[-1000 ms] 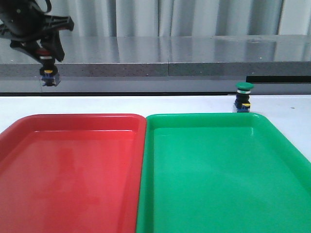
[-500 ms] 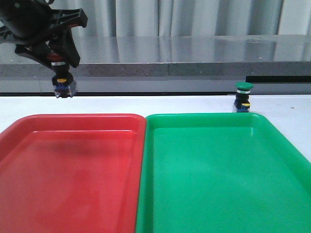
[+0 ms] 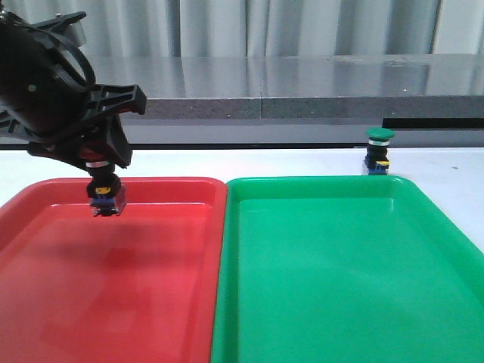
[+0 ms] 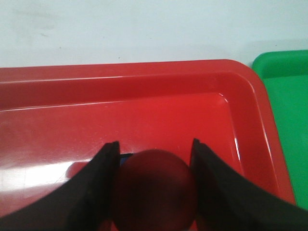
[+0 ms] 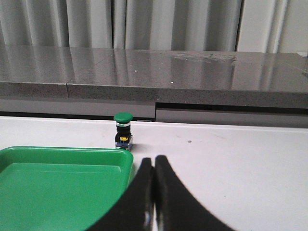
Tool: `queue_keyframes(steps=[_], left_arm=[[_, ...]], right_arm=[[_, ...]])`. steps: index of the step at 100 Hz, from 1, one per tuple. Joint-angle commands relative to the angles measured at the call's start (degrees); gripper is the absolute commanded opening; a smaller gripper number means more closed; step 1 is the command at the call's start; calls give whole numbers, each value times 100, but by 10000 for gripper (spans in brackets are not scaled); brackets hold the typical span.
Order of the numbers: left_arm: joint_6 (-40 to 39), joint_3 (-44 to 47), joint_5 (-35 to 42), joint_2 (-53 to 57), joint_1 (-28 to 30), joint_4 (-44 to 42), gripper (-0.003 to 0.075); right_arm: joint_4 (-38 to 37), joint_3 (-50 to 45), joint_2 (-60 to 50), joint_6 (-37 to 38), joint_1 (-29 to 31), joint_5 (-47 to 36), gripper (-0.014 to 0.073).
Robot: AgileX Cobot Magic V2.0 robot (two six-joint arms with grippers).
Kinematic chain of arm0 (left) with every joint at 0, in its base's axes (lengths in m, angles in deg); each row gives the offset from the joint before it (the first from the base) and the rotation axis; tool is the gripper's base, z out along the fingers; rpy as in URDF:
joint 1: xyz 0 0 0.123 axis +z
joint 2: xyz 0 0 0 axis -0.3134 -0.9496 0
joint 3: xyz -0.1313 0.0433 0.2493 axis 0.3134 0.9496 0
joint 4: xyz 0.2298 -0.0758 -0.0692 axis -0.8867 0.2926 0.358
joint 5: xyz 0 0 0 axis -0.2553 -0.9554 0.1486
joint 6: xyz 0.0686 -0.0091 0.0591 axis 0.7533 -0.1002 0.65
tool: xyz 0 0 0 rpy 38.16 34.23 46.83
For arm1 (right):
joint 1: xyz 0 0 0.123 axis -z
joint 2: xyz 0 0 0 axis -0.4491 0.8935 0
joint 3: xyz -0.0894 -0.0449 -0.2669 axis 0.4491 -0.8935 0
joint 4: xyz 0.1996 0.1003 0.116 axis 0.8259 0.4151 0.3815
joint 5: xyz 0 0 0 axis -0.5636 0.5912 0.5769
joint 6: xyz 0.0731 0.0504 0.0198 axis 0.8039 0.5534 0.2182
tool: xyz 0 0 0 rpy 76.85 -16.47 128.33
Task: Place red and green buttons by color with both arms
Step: 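Carry the button over the red tray and lower it onto the tray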
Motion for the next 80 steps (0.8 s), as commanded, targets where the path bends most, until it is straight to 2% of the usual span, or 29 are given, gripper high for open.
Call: queue_keyframes(steps=[1, 62, 71, 80], left_arm=[[-44, -14, 610, 303, -101, 138, 75], [-44, 159, 707, -204, -101, 138, 83], [-44, 159, 707, -204, -104, 138, 151], [-44, 159, 707, -204, -115, 138, 301]], right_arm=[[9, 94, -98, -4, 32, -519, -67], [9, 94, -98, -4, 32, -519, -67], [9, 94, -98, -4, 32, -519, -67], [9, 94, -98, -4, 32, -519, -67]])
